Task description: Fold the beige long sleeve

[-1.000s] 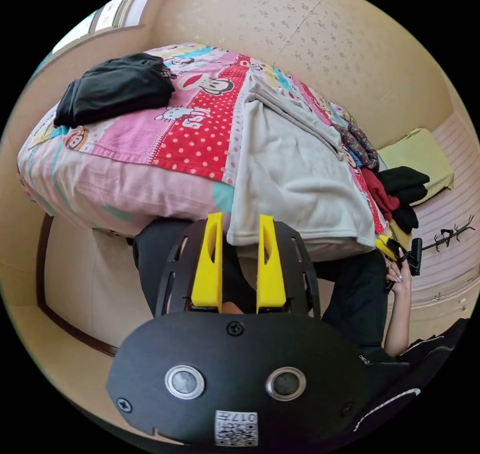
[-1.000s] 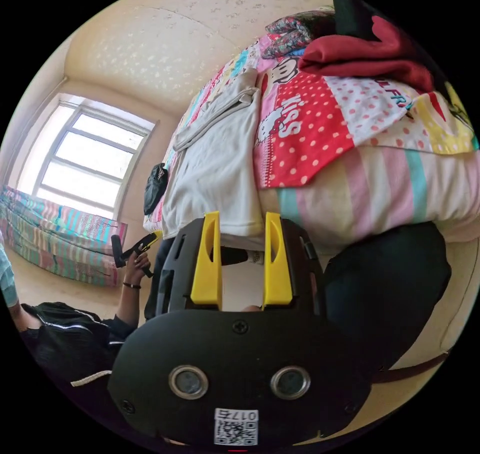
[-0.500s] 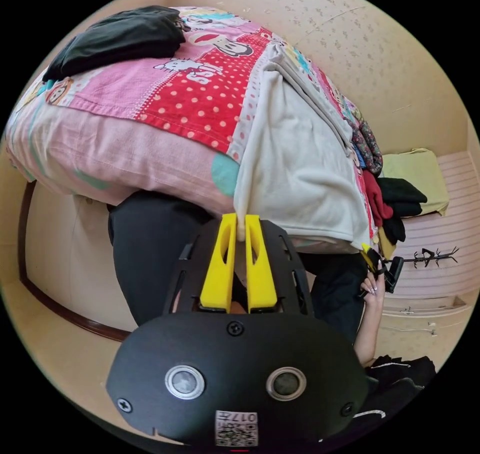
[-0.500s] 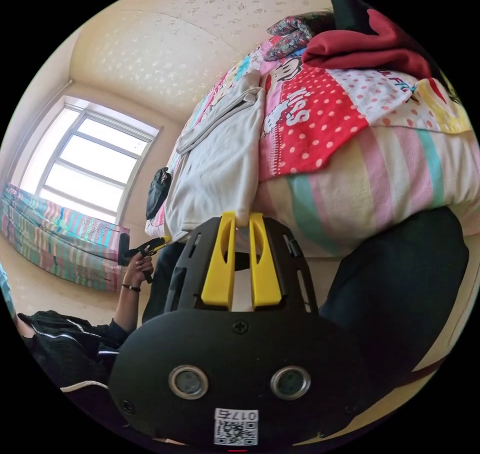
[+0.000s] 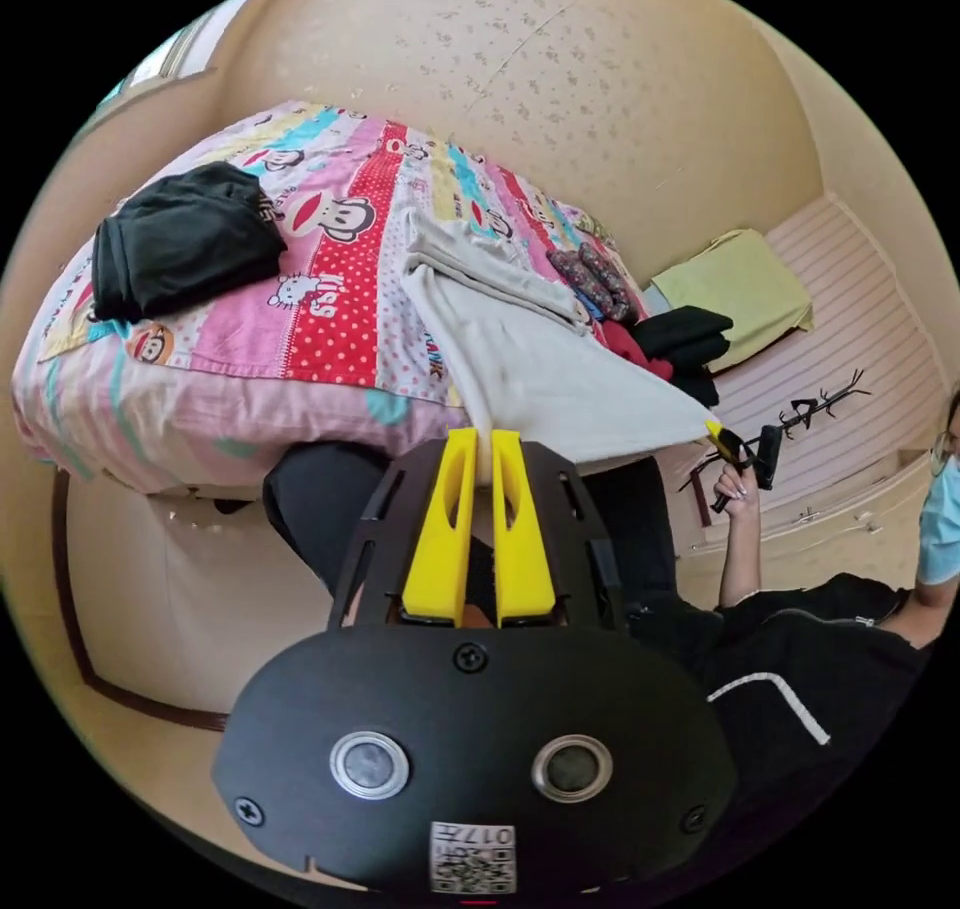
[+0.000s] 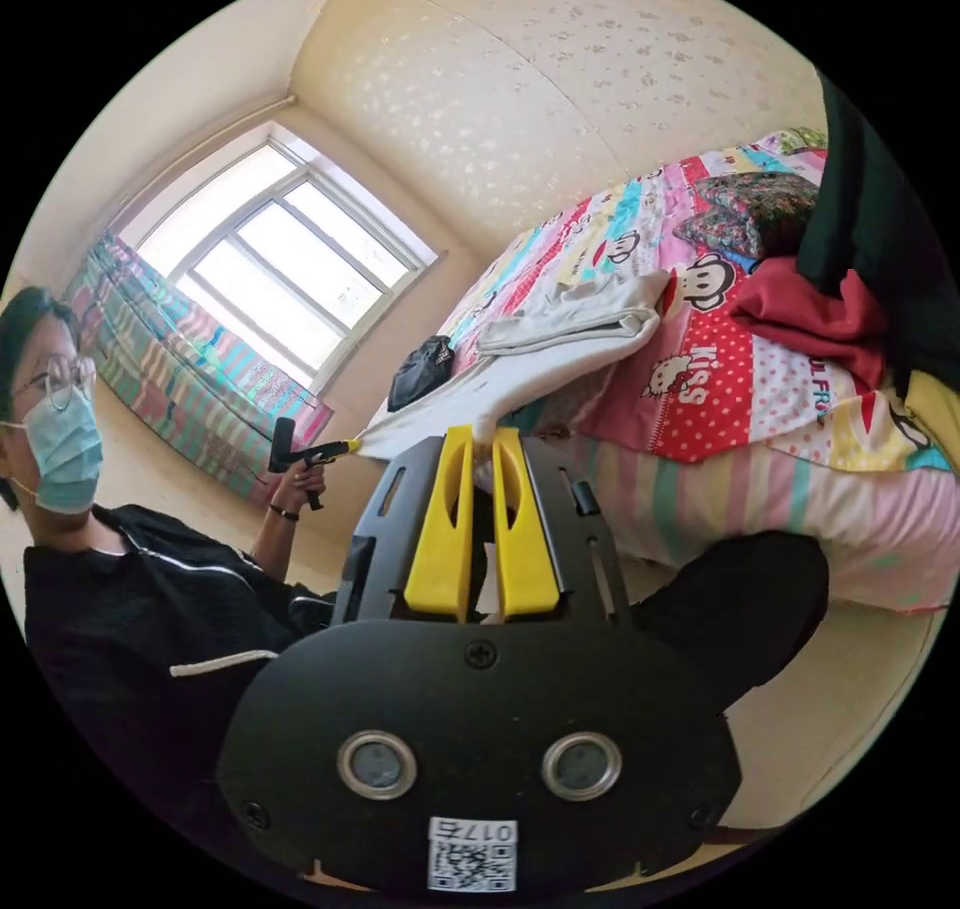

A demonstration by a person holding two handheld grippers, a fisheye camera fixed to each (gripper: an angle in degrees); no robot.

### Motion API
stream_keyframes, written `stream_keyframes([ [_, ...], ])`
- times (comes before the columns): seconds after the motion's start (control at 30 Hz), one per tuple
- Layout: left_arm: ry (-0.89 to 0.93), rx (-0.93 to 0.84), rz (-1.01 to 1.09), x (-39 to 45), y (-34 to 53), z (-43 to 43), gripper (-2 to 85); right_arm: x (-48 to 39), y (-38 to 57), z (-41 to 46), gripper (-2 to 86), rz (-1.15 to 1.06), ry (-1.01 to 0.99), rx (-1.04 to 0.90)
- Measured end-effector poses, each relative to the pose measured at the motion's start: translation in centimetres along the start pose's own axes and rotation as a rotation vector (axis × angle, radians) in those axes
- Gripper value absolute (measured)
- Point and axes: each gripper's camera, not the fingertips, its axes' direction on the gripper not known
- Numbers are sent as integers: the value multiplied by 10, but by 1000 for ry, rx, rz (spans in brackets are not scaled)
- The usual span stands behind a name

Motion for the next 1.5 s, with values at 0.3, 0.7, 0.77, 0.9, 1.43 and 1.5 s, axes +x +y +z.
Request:
stream_keyframes([
  [0.3,265,-26,71,25,44,-29,29,-47,33,-53,37,-49,61,-47],
  [0.7,295,243,-190,-83,-209,65,160,99,-201,90,106,209,91,80],
  [0.77,287,282,-160,-78,-194,78,158,99,-171,103,127,192,57,85],
  [0.9,75,198,-73,-55,-131,118,141,103,-103,122,136,187,113,26],
  [1.43,-139,341,-321,-28,-29,141,127,-39,-40,155,99,-181,329,174],
  [1.5,-159,352,-378,-34,-22,149,137,-59,-42,182,108,-266,276,135],
])
